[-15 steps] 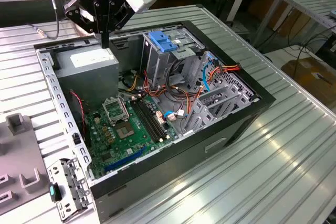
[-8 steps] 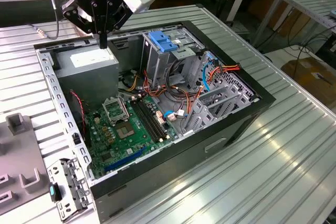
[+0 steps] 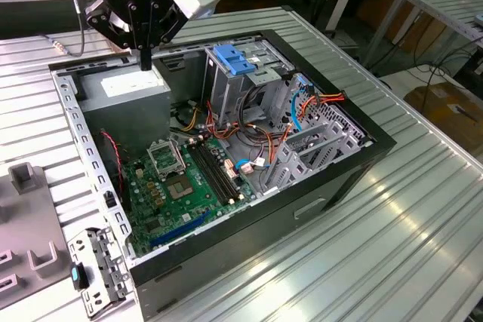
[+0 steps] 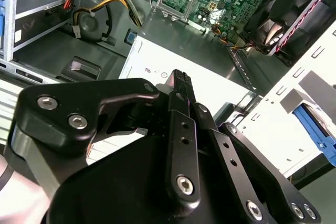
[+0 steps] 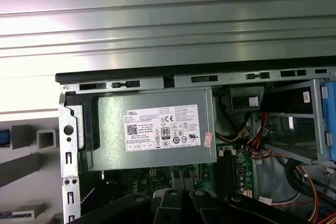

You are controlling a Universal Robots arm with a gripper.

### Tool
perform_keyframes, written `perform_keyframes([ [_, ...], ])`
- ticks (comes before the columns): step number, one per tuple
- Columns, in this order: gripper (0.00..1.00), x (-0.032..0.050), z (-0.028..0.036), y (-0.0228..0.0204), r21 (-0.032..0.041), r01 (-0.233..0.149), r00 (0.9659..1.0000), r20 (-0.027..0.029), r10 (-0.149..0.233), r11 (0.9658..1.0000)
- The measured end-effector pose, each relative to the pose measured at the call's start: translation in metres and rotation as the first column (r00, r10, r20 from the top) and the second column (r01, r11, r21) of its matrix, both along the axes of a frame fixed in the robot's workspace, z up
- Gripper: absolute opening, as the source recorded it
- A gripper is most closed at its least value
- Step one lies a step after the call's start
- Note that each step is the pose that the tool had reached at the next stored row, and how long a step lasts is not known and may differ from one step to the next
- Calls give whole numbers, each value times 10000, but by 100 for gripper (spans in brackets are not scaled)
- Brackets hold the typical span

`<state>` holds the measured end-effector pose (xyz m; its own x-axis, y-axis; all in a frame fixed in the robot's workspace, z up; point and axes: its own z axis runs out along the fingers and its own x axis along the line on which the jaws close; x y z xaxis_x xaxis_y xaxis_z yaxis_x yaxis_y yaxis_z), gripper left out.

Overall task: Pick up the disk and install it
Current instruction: 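Reach for the disk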

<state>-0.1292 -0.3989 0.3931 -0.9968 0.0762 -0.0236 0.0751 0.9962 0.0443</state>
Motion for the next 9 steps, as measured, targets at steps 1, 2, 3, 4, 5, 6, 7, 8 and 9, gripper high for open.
perform_keyframes([
  [1, 11, -9, 0, 0, -1, 0, 10000, -1, 0, 10000],
  [2, 11, -15, 0, 0, 0, 0, 10000, -1, 0, 10000],
  [3, 11, -22, 0, 0, 0, 0, 10000, -1, 0, 10000],
  [4, 11, -28, -1, 0, 0, 0, 10000, -2, 0, 10000],
  [5, 11, -34, -1, 0, 0, 0, 10000, -3, 0, 10000],
  [6, 11, -39, -1, 0, 0, 0, 10000, -4, 0, 10000],
  [7, 11, -44, -1, 0, 0, 0, 10000, -5, 0, 10000],
  [8, 11, -49, -1, 0, 0, 0, 10000, -6, 0, 10000],
  [9, 11, -55, -1, 0, 0, 0, 10000, -7, 0, 10000],
])
